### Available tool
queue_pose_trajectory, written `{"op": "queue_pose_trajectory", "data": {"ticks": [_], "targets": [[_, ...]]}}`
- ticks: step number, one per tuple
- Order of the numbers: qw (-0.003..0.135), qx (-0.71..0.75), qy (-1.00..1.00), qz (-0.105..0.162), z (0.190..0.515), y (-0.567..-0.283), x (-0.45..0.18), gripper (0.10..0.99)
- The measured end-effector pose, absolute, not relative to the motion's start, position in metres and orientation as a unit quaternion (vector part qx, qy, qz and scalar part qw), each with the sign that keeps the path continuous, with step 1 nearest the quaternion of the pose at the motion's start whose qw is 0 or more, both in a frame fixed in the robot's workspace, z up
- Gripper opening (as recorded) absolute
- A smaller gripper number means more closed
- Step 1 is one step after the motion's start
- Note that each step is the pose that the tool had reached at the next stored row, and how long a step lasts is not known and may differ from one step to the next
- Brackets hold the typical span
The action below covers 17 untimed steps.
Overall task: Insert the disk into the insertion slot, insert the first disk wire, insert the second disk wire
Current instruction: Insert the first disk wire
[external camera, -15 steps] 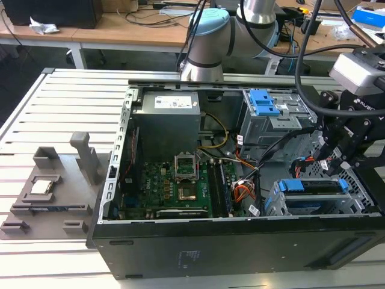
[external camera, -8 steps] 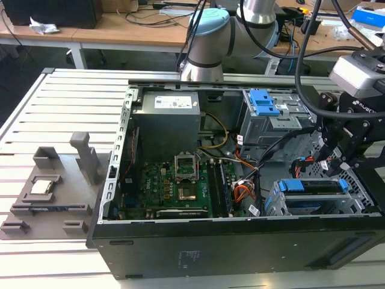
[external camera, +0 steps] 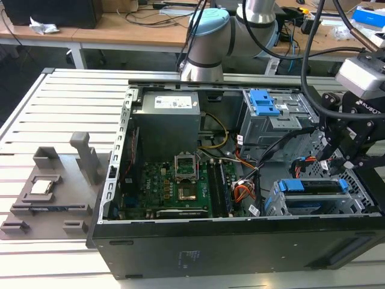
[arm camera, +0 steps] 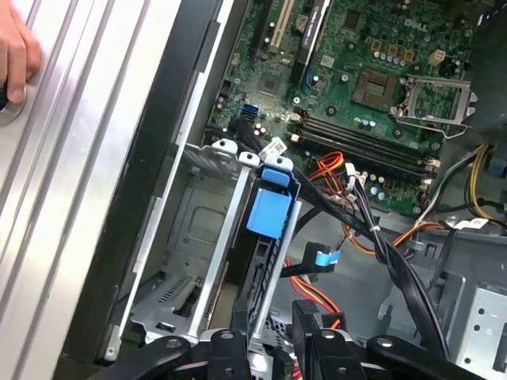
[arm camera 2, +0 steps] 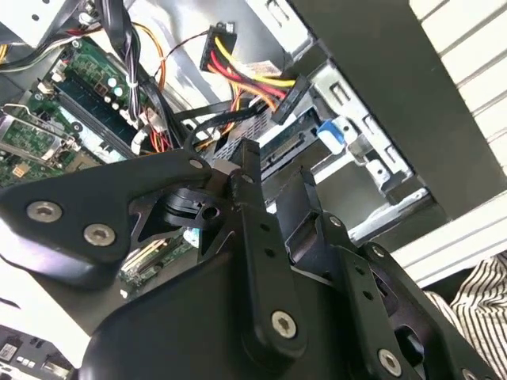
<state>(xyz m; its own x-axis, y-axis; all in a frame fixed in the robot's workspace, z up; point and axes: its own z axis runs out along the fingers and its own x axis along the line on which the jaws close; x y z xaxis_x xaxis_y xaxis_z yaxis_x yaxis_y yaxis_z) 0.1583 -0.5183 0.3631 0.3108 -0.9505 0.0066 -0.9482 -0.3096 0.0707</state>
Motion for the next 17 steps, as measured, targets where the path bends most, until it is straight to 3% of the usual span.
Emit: {"op": "queue_pose_trajectory", "data": {"ticks": [7,9,17], "targets": [[0.042,0.810,-0.585,-0.010,0.361,-0.498,0.169,0.361],[0.049,0.812,-0.582,-0.005,0.360,-0.497,0.172,0.361],[0.055,0.827,-0.559,0.001,0.353,-0.497,0.175,0.361]]}}
